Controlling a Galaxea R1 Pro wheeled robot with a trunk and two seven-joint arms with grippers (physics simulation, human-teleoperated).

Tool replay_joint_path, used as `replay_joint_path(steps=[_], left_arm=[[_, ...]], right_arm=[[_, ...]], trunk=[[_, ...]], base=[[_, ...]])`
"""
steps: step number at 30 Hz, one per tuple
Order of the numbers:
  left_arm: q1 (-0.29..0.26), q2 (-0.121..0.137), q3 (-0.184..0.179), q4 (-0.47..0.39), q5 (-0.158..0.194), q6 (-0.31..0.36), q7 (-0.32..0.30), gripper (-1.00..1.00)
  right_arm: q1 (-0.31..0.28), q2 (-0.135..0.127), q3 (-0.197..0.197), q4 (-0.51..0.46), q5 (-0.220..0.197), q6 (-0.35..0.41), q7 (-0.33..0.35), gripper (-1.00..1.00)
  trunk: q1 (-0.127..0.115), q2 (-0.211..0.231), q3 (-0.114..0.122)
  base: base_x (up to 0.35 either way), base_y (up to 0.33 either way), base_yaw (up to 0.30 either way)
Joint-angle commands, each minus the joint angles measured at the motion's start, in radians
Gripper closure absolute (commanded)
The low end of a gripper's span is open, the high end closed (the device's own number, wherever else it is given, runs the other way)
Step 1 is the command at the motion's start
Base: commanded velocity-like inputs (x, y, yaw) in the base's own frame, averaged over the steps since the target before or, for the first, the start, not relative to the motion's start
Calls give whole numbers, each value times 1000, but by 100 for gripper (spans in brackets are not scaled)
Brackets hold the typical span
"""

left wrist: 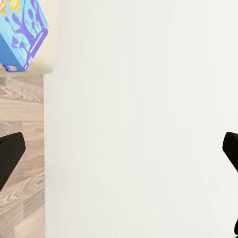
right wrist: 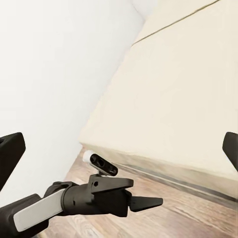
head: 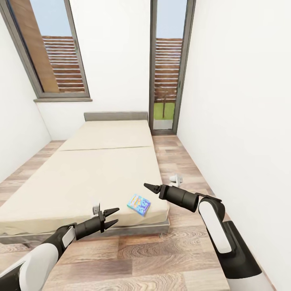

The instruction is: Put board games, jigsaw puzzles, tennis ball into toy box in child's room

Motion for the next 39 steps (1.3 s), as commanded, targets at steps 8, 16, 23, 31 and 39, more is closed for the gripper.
replay_joint_path(steps=[8, 16, 23, 31, 39], left_arm=[[-1, -3, 7, 0, -7, 8, 1, -100], [-1, -2, 8, 0, -6, 9, 1, -100], [-1, -1, 8, 0, -5, 9, -4, -100], [-1, 0, 9, 0, -4, 8, -7, -100], [-1, 2, 10, 0, -4, 7, -6, -100]], right_arm=[[-1, 5, 0, 8, 7, -15, 2, -100], [-1, 2, 0, 9, 5, -51, 1, -100], [-1, 5, 1, 8, 4, -57, 2, -100], [-1, 3, 1, 8, 4, -58, 3, -100], [-1, 7, 1, 8, 5, -58, 3, -100]], trunk=[[31, -57, -26], [61, -113, -51], [88, -162, -73], [119, -218, -98], [149, -274, -123]], base=[[0, 0, 0], [0, 0, 0], [0, 0, 0], [0, 0, 0], [0, 0, 0]])
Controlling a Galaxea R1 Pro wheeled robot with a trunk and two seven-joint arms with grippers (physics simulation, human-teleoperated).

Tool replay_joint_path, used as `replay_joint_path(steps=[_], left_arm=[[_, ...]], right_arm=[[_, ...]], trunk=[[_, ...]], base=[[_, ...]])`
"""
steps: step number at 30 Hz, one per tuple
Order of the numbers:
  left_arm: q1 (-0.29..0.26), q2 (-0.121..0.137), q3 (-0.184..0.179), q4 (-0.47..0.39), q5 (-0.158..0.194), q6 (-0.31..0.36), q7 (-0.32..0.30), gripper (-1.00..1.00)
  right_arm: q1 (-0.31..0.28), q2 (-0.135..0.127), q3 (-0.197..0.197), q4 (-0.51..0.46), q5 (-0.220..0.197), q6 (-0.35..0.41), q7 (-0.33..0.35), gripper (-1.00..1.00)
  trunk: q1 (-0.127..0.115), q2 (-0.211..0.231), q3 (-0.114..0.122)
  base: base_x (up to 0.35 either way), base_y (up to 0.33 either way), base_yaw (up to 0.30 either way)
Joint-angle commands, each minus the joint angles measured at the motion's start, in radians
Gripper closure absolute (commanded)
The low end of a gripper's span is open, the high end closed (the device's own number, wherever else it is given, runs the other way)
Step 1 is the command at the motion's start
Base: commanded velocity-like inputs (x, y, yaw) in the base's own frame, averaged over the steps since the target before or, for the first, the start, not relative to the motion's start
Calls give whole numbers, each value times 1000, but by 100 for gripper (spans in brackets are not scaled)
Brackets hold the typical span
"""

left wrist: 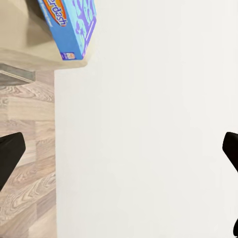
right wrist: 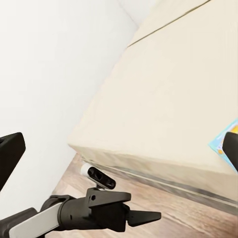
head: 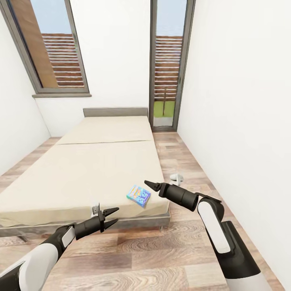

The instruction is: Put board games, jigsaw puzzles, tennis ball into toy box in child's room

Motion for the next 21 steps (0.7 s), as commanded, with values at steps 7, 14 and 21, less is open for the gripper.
replay_joint_path(steps=[7, 14, 21], left_arm=[[-1, -1, 7, 0, -7, 10, -4, -100], [-1, -1, 7, -1, -6, 10, -3, -100], [-1, -1, 7, 0, -5, 10, -3, -100]], right_arm=[[-1, -1, -2, 0, 2, 5, 3, -100], [-1, -1, -1, 0, 2, 4, 1, -100], [-1, 0, -1, 0, 3, 4, -1, -100]], trunk=[[27, -50, -23], [54, -99, -45], [57, -106, -48]], base=[[0, 0, 0], [0, 0, 0], [0, 0, 0]])
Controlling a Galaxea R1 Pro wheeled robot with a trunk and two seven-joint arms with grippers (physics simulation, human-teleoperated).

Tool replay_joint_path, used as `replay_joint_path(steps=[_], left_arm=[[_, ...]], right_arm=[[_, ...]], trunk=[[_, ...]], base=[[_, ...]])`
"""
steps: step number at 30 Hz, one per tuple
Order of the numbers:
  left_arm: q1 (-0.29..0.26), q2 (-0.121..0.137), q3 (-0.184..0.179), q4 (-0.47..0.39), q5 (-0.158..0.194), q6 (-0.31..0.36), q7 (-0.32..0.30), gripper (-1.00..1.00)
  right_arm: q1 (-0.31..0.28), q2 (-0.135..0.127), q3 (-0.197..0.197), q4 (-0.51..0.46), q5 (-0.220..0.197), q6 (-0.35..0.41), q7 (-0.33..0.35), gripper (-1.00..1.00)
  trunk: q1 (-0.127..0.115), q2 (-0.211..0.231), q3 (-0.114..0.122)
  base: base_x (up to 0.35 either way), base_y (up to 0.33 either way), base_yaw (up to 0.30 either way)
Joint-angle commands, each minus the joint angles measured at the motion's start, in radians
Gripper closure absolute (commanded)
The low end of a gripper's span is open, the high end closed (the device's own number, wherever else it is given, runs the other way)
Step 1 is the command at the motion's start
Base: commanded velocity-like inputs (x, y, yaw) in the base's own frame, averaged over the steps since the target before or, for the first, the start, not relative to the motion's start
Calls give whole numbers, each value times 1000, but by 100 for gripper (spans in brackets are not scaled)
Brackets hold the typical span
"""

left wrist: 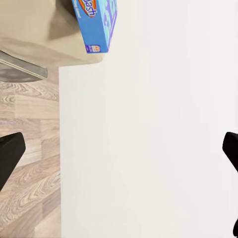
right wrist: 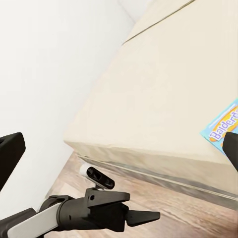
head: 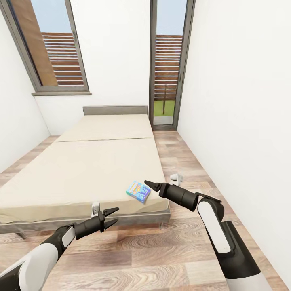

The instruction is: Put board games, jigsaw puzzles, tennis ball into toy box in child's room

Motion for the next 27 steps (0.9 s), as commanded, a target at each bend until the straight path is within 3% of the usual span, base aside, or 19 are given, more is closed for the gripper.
replay_joint_path(steps=[1, 27], left_arm=[[-1, 0, 6, 0, -7, 10, -5, -100], [-1, 0, 6, 0, -7, 4, -5, -100]], right_arm=[[-1, 0, -1, 0, 3, 4, 4, -100], [-1, -2, -2, 0, 4, 4, 3, -100]], trunk=[[0, 0, -1], [0, 0, -1]], base=[[0, 0, 0], [-12, -24, 0]])
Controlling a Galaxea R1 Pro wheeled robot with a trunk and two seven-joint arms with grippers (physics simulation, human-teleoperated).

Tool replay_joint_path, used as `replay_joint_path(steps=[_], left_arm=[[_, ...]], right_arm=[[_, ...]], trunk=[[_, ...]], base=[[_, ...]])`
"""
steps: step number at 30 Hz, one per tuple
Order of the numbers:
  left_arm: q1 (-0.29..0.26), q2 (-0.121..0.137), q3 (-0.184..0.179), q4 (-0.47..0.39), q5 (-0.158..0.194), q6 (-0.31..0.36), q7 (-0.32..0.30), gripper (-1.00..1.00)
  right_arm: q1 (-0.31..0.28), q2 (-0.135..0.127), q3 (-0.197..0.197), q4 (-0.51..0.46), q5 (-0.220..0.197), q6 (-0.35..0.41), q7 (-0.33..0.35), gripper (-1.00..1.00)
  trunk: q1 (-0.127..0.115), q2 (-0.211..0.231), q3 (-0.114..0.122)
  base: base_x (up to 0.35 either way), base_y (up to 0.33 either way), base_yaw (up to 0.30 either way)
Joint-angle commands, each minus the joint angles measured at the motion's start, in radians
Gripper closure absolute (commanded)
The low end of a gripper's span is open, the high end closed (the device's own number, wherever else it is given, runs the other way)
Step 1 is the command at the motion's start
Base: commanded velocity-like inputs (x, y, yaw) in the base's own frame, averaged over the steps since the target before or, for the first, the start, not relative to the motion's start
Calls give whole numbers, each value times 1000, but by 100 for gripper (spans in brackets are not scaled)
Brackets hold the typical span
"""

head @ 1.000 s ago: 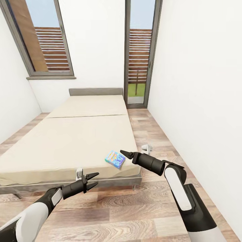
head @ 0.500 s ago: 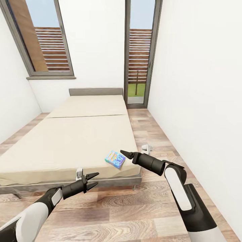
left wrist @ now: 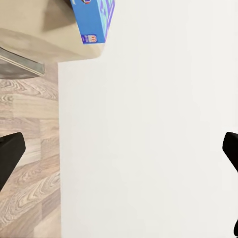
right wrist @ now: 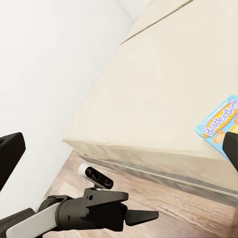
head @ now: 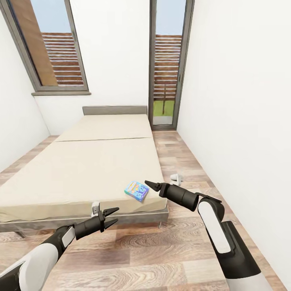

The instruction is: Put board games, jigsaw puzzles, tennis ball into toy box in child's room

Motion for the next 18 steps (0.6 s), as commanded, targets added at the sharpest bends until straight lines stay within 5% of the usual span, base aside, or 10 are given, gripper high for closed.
replay_joint_path(steps=[1, 18], left_arm=[[-1, 0, 6, 0, -7, 9, -4, -100], [-1, -2, 6, -1, -8, 7, -3, -100]], right_arm=[[-1, 0, -1, 0, 2, 4, 4, -100], [-1, -3, -1, 0, 3, 4, 7, -100]], trunk=[[0, 0, -1], [0, 0, -1]], base=[[-7, -7, 0], [-21, -72, 0]])
